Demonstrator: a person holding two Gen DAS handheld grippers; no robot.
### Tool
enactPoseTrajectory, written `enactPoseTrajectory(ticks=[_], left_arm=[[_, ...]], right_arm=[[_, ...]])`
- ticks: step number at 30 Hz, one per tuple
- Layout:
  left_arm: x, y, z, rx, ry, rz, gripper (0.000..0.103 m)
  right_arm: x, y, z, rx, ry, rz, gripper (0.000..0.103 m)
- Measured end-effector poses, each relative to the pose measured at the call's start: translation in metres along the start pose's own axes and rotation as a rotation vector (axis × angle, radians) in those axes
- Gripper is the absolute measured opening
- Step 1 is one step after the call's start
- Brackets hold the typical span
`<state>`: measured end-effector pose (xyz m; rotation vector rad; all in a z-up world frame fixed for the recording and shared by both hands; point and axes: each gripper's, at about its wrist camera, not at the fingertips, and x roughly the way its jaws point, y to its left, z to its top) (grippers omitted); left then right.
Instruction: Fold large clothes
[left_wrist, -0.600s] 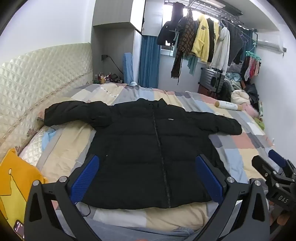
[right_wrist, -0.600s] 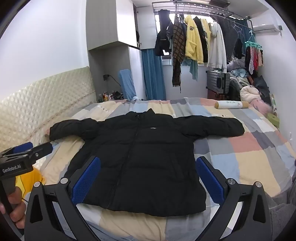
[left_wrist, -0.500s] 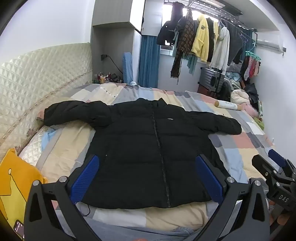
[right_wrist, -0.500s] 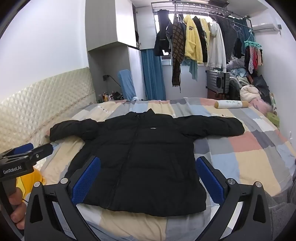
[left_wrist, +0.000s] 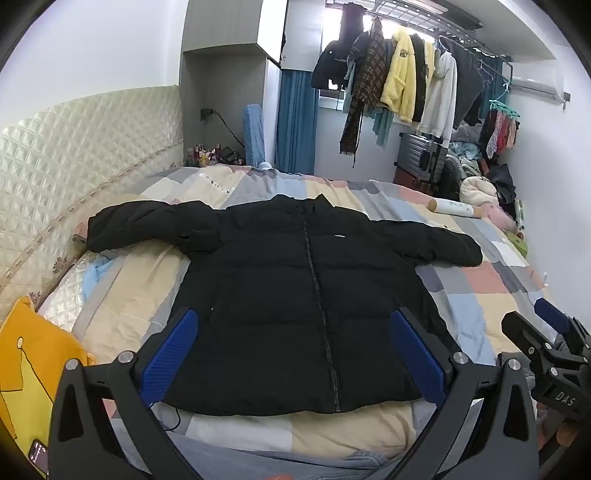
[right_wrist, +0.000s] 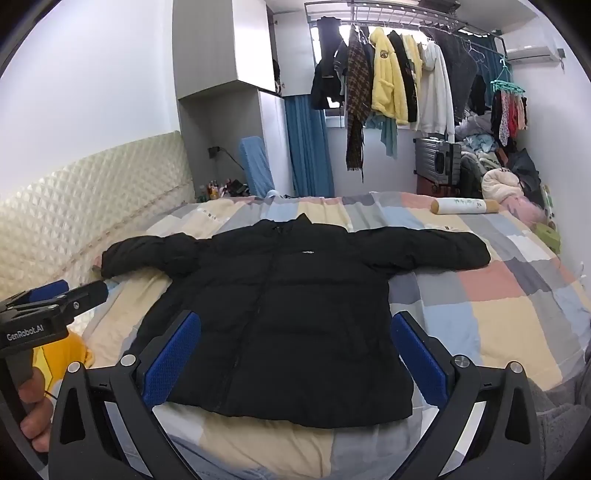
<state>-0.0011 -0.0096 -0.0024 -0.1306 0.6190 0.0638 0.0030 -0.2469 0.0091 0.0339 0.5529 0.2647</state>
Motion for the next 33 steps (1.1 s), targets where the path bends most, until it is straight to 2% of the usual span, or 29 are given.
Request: enactPoseTrajectory(ticks=[12, 33], left_arm=[[0.003, 0.001, 0.001, 0.0, 0.016, -0.022, 0.103], [0.013, 0.011, 0.0, 0.011, 0.02, -0.003, 0.103]], right_arm=[[-0.001, -0.004, -0.003, 0.007, 0.004, -0.012, 0.103], [-0.002, -0.006, -0.006, 0.011, 0.011, -0.016, 0.103]])
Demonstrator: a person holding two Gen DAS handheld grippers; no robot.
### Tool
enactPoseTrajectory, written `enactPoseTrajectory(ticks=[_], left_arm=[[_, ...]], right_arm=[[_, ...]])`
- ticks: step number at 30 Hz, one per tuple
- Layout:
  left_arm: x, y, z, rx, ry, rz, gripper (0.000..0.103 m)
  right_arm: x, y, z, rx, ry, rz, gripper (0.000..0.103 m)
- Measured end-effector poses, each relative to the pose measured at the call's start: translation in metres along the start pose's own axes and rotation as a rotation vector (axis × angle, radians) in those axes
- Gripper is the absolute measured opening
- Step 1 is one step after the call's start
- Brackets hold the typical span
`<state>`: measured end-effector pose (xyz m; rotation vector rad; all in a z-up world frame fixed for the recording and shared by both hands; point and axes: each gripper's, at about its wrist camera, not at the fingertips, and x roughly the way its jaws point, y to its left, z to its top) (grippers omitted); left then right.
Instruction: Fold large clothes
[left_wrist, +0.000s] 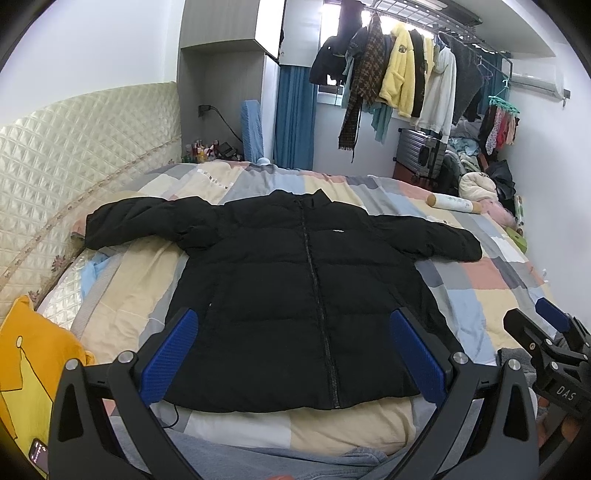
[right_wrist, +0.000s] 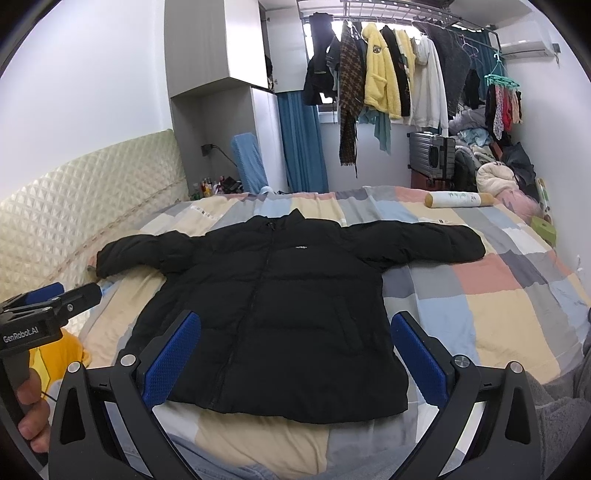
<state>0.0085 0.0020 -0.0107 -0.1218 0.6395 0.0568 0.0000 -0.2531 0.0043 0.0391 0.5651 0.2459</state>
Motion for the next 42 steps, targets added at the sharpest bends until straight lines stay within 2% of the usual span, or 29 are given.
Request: enactPoseTrajectory(ticks=[34, 42], left_arm=[[-0.008, -0.008, -0.004, 0.004, 0.005, 0.01, 0.103], [-0.005, -0.009, 0.009, -0.018, 0.006, 0.02, 0.103]], right_arm=[[0.005, -0.012, 0.001, 0.027, 0.029, -0.002, 0.103], [0.013, -0.019, 0.009, 0.024, 0.026, -0.018, 0.103]])
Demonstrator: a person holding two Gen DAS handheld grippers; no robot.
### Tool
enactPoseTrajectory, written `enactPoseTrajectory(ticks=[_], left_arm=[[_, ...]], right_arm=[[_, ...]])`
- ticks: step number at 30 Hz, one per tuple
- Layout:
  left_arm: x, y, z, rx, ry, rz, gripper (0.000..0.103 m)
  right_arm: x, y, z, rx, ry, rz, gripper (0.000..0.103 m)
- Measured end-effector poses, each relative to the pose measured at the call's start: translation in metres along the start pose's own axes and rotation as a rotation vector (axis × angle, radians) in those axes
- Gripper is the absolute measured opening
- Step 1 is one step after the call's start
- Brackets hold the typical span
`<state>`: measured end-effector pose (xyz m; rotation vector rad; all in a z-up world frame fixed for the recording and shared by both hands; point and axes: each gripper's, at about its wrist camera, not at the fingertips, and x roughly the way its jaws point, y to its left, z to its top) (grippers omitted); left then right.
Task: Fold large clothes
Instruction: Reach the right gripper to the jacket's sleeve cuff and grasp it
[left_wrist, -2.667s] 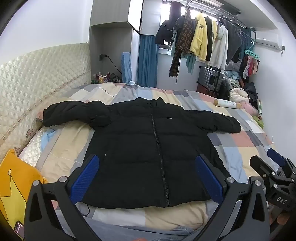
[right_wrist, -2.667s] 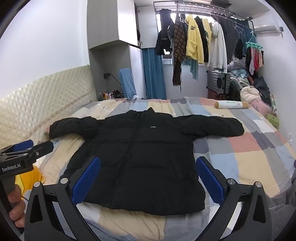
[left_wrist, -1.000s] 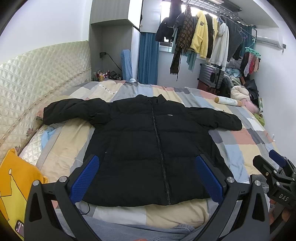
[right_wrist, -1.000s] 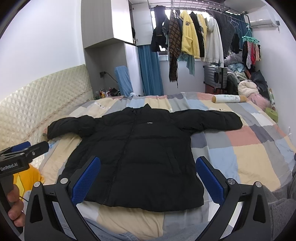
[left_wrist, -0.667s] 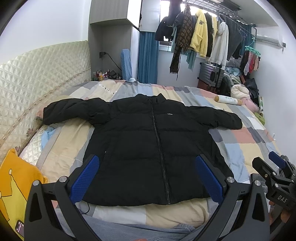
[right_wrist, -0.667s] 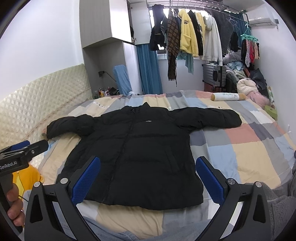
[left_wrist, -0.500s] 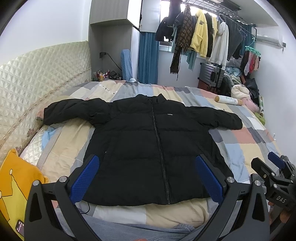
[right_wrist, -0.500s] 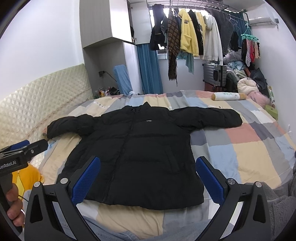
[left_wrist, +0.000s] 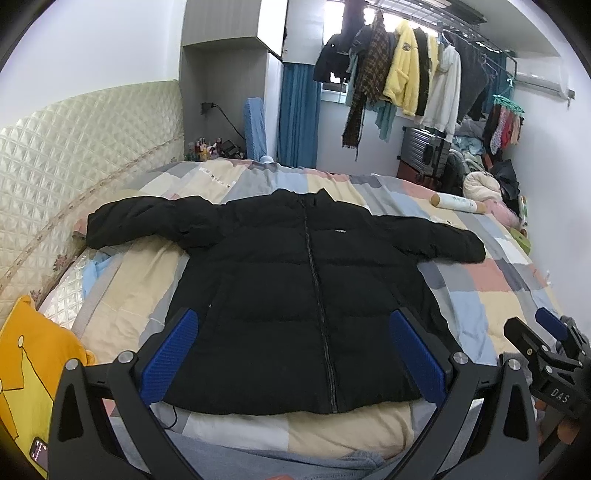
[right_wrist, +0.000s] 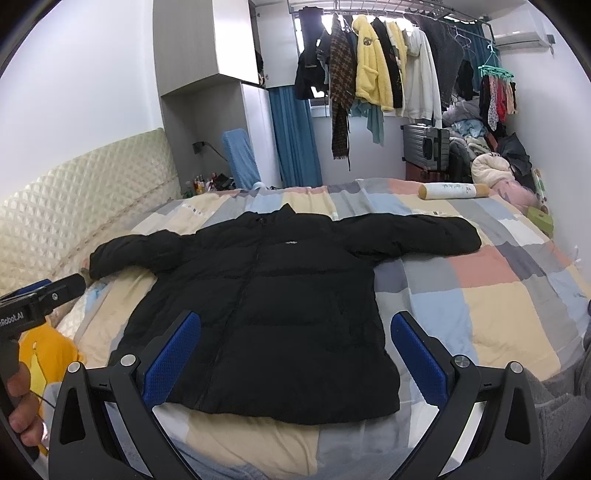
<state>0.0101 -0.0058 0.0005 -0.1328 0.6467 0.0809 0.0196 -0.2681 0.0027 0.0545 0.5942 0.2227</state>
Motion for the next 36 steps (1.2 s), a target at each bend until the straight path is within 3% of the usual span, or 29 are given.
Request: enactPoseTrajectory(ticks=[7, 16, 22, 26, 33, 36], left_arm=[[0.015, -0.006, 0.021, 0.054, -0.002, 0.04, 0.103], [0.068, -0.015, 0.057, 0.156, -0.006, 0.002, 0.103], [0.099, 0.0, 0.055, 0.095, -0.006, -0.066, 0.103], [0.117, 0.004, 0.051, 0.092, 0.003, -0.051, 0.103], [0.141, 0.022, 0.045, 0.018, -0.009, -0.091, 0.103], [0.154, 0.031, 0.043, -0.041, 0.016, -0.131, 0.103]], right_arm=[[0.012, -0.01, 0.014, -0.007, -0.019, -0.014, 0.103], [0.042, -0.023, 0.033, -0.001, -0.038, -0.022, 0.103], [0.075, -0.032, 0.041, -0.007, -0.013, -0.052, 0.103], [0.096, -0.046, 0.054, 0.003, -0.017, -0.073, 0.103], [0.145, -0.107, 0.081, 0.105, -0.023, -0.028, 0.103], [0.167, -0.142, 0.091, 0.153, -0.027, -0.059, 0.103]])
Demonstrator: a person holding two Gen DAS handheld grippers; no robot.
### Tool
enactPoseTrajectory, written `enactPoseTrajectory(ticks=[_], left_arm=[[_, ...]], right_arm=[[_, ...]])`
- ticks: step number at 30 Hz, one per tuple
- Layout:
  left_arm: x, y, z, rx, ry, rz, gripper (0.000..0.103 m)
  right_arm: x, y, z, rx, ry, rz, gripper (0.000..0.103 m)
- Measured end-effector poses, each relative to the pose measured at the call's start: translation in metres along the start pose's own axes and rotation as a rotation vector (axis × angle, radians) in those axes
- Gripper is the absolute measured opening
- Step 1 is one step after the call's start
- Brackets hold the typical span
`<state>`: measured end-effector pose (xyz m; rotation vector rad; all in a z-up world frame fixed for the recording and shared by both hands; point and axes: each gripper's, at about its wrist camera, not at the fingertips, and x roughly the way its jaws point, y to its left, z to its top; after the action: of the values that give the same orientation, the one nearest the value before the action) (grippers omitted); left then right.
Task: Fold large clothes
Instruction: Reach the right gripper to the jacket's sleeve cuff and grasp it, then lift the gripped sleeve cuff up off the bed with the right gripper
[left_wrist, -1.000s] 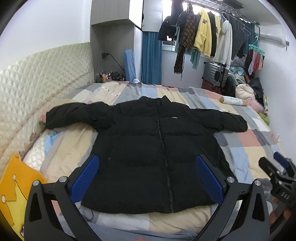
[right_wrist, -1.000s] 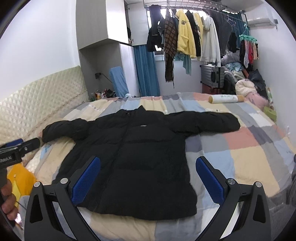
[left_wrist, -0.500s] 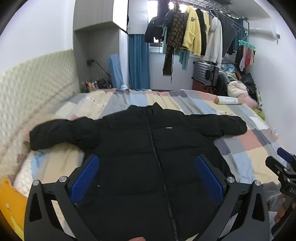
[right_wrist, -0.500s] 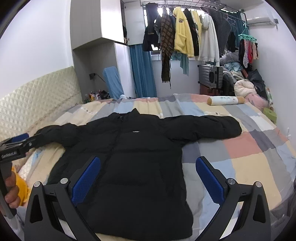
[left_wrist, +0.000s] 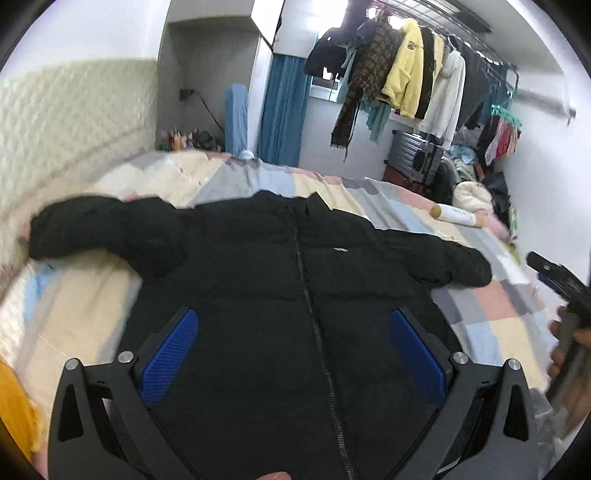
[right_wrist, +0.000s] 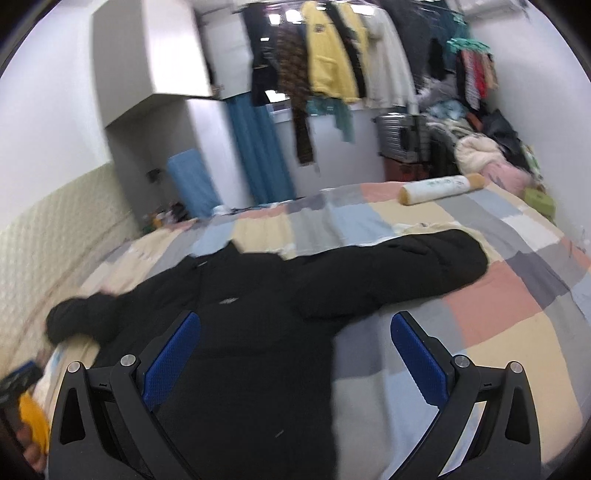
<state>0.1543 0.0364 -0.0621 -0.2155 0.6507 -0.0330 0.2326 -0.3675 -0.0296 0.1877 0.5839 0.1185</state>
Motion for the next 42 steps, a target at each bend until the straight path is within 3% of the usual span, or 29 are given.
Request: enactPoseTrajectory(ticks=[7, 12, 21, 30, 35, 41, 42], left_arm=[[0.022, 0.006, -0.005, -0.018, 0.033, 0.017, 0.103], [0.04, 0.012, -0.013, -0.06, 0.08, -0.004, 0.103], [0.069, 0.019, -0.026, -0.092, 0.089, 0.038, 0.103], [0.112, 0.016, -0.037, -0.092, 0.142, 0.072, 0.103], [0.13, 0.018, -0.038, -0.11, 0.143, 0.098, 0.103], [0.149, 0.021, -0.042, -0.133, 0.151, 0.148, 0.103], [0.15, 0.021, -0.044, -0.135, 0.151, 0.146, 0.103]], right_arm=[[0.054, -0.077, 0.024, 0.165, 0.064, -0.007, 0.103], [0.096, -0.131, 0.021, 0.231, 0.107, -0.038, 0.103], [0.164, -0.218, 0.005, 0.364, 0.152, -0.047, 0.103], [0.227, -0.3, -0.017, 0.608, 0.079, -0.041, 0.103], [0.252, -0.333, -0.019, 0.727, -0.054, -0.036, 0.102], [0.273, -0.365, -0.004, 0.812, -0.156, -0.04, 0.085], [0.278, -0.368, -0.001, 0.806, -0.142, -0.06, 0.074]])
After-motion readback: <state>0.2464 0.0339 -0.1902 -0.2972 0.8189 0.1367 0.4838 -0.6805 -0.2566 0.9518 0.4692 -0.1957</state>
